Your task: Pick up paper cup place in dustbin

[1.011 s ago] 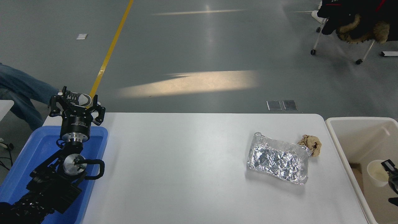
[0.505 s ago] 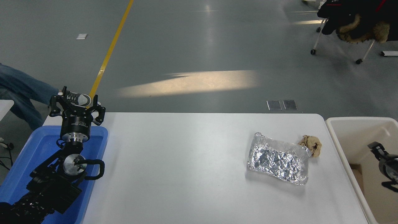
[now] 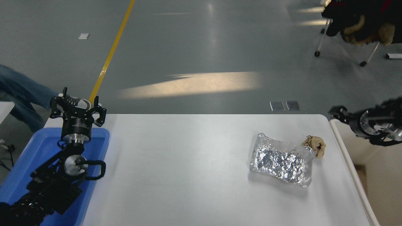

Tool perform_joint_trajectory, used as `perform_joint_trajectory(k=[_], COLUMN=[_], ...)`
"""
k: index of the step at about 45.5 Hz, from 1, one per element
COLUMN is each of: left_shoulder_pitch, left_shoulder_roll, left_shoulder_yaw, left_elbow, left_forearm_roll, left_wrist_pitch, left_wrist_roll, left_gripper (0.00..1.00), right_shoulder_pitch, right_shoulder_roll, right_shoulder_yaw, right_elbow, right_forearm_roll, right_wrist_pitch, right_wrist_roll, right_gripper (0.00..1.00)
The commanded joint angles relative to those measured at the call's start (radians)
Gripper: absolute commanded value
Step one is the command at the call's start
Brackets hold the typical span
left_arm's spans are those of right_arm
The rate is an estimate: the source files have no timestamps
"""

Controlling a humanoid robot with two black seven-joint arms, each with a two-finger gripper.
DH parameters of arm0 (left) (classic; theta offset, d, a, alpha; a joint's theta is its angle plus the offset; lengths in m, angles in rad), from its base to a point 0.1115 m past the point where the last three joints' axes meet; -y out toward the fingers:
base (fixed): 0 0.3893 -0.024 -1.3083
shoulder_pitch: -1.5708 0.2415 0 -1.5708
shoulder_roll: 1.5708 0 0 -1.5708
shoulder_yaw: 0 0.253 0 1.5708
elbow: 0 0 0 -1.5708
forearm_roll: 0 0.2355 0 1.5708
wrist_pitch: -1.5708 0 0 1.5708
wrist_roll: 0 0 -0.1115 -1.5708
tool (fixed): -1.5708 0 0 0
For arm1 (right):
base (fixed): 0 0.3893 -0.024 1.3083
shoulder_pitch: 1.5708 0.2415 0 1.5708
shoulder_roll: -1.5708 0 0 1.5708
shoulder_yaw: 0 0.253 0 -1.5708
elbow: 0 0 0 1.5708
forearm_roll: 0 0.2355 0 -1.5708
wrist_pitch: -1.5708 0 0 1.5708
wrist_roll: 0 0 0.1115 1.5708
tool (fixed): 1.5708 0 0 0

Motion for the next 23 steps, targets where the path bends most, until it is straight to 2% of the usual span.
perform_joint_trajectory(k=[1, 18, 23], left_shoulder_pitch=[0.001, 0.001, 0.001], left_shoulder_roll=[0.000, 0.000, 0.000], left_shoulder_yaw=[-0.001, -0.001, -0.001], left_elbow=[0.001, 0.001, 0.001], left_forearm_roll=[-0.003, -0.003, -0.003], left_wrist_pitch=[0.000, 0.002, 0.002], left_wrist_roll=[-0.002, -0.002, -0.002], left_gripper=[0.99, 0.99, 0.99], right_shoulder_pitch=[0.376, 0.761, 0.833], right_shoulder_roll=[0.101, 0.112, 0.135], right_shoulder_yaw=[-0.041, 0.062, 0.065], right_elbow=[0.340, 0.340, 0.340], right_forearm_roll=[-0.005, 0.045, 0.105], right_wrist_pitch=[0.139, 0.677, 0.730], right_wrist_roll=[0.001, -0.001, -0.005], right_gripper=[1.00, 1.00, 1.00])
